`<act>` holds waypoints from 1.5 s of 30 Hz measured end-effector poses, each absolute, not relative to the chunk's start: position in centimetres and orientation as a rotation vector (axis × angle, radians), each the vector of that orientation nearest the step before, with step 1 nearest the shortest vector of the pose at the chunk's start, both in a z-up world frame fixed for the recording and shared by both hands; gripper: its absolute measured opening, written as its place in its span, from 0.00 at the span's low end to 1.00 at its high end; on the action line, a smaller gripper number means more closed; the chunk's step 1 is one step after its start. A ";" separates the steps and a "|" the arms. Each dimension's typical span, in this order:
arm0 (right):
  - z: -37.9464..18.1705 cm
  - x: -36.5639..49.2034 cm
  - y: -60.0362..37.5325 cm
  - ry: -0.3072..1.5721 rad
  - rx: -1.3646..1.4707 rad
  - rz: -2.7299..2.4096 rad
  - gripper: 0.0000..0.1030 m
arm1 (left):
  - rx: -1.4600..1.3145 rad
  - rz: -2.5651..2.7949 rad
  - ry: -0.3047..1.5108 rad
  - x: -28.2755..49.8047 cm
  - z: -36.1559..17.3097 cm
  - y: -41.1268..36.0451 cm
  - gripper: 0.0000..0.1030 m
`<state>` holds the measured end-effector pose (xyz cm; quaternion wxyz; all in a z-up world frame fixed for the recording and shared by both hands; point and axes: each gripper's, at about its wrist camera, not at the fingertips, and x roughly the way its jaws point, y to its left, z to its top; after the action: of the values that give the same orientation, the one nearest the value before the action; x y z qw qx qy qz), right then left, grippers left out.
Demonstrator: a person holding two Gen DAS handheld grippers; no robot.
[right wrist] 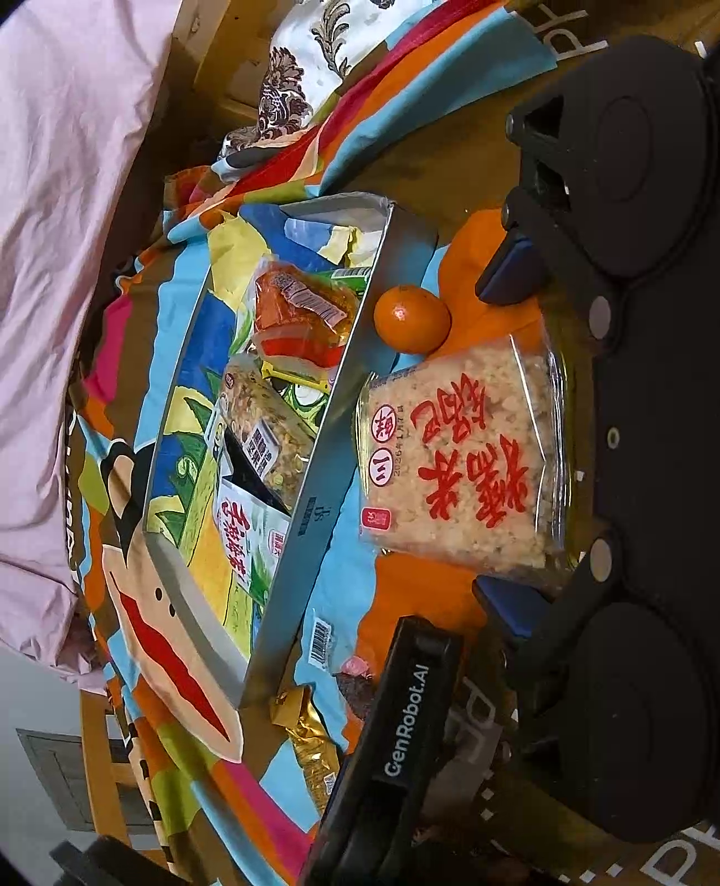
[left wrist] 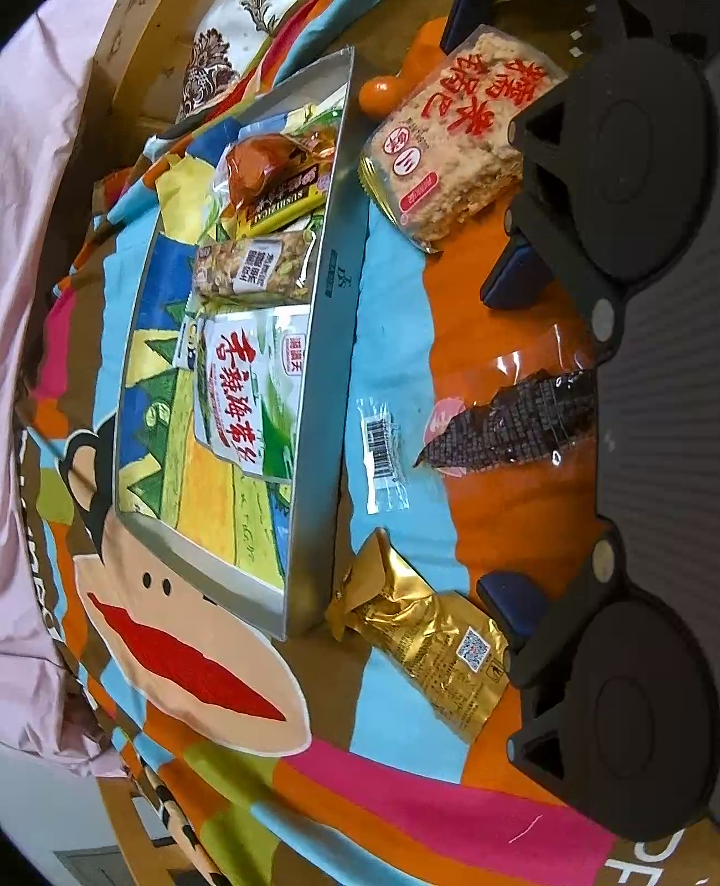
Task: Organize snacks
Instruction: 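Lower left tool over the dark stick snack while right tool lowers over the rice cracker pack, then close left tool on the dark stick snack while right tool closes on the rice cracker pack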
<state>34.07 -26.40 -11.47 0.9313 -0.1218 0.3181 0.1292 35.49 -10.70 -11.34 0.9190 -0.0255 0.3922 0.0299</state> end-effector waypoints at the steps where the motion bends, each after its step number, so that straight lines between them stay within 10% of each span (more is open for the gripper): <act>1: -11.5 34.1 -26.4 0.651 -0.249 0.264 0.99 | -0.053 0.063 0.810 35.5 -11.4 -10.7 1.00; 16: -11.3 33.6 -26.6 0.626 -0.242 0.268 0.87 | -0.047 0.091 0.817 35.3 -11.4 -11.0 0.97; 30: -11.1 33.4 -26.3 0.626 -0.248 0.289 0.79 | -0.080 0.140 0.783 34.0 -10.7 -10.2 0.64; 45: -10.4 33.3 -26.1 0.666 -0.236 0.286 0.75 | -0.072 0.132 0.768 32.1 -10.1 -10.3 0.48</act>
<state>33.27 -26.13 -10.35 0.9283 -0.1149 0.3252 0.1393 32.09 -10.27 -10.07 0.9245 -0.0349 0.3741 0.0642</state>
